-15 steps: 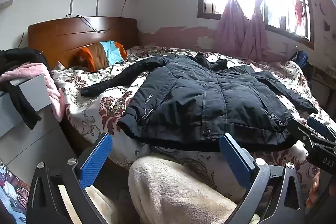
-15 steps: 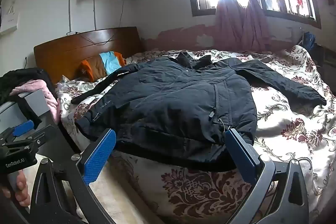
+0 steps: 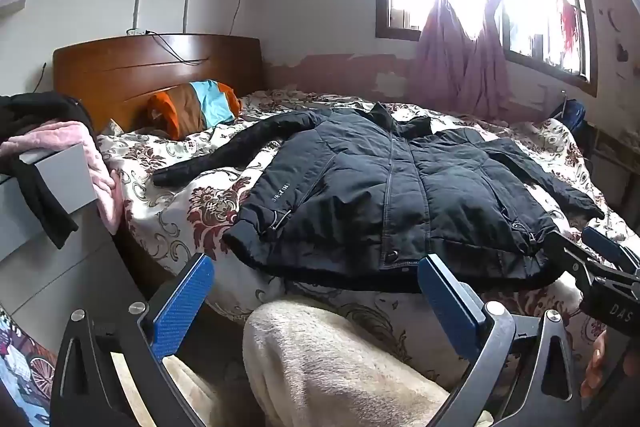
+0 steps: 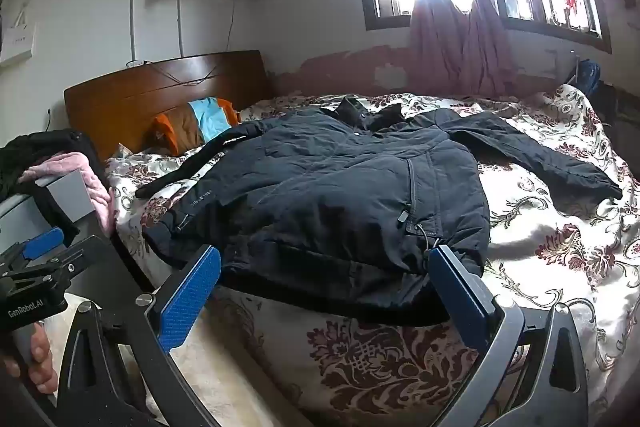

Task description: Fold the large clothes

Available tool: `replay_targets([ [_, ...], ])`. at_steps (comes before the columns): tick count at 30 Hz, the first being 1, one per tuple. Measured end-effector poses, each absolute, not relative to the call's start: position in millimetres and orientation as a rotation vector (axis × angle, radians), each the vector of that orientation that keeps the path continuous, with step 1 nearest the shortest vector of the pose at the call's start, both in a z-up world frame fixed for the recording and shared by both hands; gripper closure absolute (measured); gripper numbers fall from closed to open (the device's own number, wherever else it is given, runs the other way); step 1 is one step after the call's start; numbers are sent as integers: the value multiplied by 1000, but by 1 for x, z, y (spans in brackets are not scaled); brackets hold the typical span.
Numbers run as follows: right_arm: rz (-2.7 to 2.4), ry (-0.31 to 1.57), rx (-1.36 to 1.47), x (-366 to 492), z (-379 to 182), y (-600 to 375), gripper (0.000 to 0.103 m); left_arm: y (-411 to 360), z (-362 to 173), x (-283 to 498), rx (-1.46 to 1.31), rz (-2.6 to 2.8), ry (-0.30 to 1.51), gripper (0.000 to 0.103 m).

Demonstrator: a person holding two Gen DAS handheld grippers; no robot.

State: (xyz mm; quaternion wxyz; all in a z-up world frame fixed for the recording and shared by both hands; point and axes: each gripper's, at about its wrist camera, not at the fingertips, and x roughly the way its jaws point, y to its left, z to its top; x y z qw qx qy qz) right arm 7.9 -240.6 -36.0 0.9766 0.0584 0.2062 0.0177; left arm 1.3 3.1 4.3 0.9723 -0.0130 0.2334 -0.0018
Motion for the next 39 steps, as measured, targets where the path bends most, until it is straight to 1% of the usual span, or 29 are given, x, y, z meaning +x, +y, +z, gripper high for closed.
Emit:
replay_targets([
  [39, 36, 418, 119, 8, -35, -240, 1, 2, 4, -2, -15, 9, 449, 0],
])
